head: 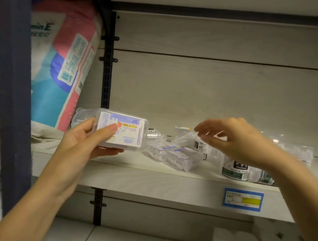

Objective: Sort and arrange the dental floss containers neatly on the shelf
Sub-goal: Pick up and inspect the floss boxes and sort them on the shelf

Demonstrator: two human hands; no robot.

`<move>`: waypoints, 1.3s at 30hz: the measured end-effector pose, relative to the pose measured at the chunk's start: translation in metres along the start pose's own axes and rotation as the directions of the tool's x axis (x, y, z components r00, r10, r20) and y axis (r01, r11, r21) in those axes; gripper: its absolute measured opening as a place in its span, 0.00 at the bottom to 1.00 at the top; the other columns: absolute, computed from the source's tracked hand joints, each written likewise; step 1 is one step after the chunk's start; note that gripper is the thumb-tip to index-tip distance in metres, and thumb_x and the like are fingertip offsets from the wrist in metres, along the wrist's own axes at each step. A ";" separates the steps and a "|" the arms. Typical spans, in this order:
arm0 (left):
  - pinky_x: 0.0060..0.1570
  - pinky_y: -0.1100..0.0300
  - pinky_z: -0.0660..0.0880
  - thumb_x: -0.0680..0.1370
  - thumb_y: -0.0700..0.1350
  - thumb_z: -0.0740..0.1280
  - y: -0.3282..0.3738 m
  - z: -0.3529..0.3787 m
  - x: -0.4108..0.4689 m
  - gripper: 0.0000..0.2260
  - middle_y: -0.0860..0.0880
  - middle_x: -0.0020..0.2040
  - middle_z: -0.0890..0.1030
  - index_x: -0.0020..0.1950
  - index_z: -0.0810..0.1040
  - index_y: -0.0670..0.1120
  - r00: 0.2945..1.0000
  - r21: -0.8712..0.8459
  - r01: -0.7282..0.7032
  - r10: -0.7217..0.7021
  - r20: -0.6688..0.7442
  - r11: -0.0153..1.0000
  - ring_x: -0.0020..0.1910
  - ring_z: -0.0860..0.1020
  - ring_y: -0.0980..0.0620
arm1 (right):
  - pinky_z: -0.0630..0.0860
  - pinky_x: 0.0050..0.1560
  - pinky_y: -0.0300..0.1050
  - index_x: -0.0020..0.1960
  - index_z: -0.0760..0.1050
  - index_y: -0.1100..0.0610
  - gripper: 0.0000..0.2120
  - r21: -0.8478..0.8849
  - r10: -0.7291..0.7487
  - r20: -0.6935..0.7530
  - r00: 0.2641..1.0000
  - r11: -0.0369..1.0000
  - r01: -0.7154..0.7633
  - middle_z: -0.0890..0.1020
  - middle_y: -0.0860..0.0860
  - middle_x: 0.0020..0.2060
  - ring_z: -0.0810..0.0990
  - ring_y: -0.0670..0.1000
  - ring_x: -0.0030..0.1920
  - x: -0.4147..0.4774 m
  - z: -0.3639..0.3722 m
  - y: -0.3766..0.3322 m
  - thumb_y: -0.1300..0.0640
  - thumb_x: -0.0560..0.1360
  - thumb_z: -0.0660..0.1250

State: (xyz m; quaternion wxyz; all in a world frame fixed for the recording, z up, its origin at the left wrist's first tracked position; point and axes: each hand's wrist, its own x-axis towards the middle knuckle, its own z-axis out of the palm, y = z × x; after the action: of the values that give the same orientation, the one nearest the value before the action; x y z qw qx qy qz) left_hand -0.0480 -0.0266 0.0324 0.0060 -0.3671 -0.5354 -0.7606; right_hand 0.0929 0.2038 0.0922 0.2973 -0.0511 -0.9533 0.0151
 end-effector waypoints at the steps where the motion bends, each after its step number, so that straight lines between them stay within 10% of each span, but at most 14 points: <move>1: 0.38 0.63 0.80 0.66 0.50 0.72 -0.001 -0.003 0.000 0.16 0.49 0.46 0.86 0.52 0.81 0.47 1.000 -0.002 0.000 0.000 0.002 1.000 0.45 0.84 0.52 | 0.75 0.57 0.44 0.61 0.74 0.48 0.14 -0.059 0.003 0.094 0.996 0.998 0.002 0.81 0.45 0.56 0.79 0.44 0.53 0.004 0.006 -0.003 0.53 0.76 0.63; 6: 0.37 0.63 0.80 0.65 0.49 0.72 -0.007 -0.014 0.004 0.17 0.48 0.45 0.86 0.52 0.81 0.46 0.999 -0.042 0.035 -0.034 0.033 0.999 0.43 0.84 0.53 | 0.69 0.65 0.50 0.72 0.59 0.44 0.35 -0.266 0.092 0.528 0.844 0.962 0.061 0.68 0.46 0.70 0.69 0.51 0.67 0.030 0.030 -0.016 0.65 0.71 0.67; 23: 0.43 0.66 0.79 0.68 0.48 0.67 -0.020 -0.026 0.007 0.15 0.50 0.47 0.86 0.53 0.80 0.45 0.985 -0.137 0.055 -0.032 0.170 0.989 0.48 0.84 0.54 | 0.73 0.56 0.43 0.66 0.60 0.45 0.35 -0.416 0.180 0.511 0.840 0.908 0.058 0.75 0.47 0.62 0.76 0.50 0.56 0.051 0.024 -0.039 0.51 0.65 0.75; 29: 0.50 0.63 0.79 0.67 0.50 0.67 -0.025 -0.027 0.013 0.16 0.51 0.49 0.86 0.53 0.79 0.48 0.992 -0.132 0.041 -0.025 0.126 0.990 0.49 0.83 0.55 | 0.80 0.48 0.51 0.64 0.59 0.42 0.37 0.192 0.164 0.133 0.978 0.963 -0.187 0.79 0.54 0.52 0.83 0.54 0.39 0.028 0.010 -0.042 0.43 0.61 0.76; 33: 0.50 0.63 0.79 0.68 0.51 0.66 -0.024 -0.020 0.017 0.17 0.52 0.50 0.85 0.55 0.78 0.48 0.992 -0.111 0.020 -0.006 0.125 0.994 0.50 0.83 0.56 | 0.82 0.41 0.43 0.53 0.74 0.55 0.30 0.736 0.360 0.071 0.930 0.611 -0.292 0.85 0.56 0.39 0.82 0.49 0.30 0.017 0.028 -0.067 0.38 0.57 0.71; 39: 0.50 0.63 0.79 0.73 0.45 0.66 -0.025 -0.013 0.020 0.13 0.50 0.51 0.85 0.57 0.77 0.45 0.992 -0.126 0.031 -0.015 0.128 0.992 0.51 0.82 0.55 | 0.81 0.43 0.43 0.45 0.80 0.57 0.25 0.870 0.463 0.101 0.881 0.388 -0.304 0.82 0.52 0.29 0.78 0.49 0.26 0.005 0.047 -0.080 0.37 0.67 0.60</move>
State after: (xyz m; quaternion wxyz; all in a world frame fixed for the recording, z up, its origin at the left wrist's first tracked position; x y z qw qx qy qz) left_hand -0.0801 -0.0191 0.0219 -0.0603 -0.4080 -0.4890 -0.7686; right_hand 0.0548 0.1249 0.0612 0.3442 -0.1145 -0.7476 0.5563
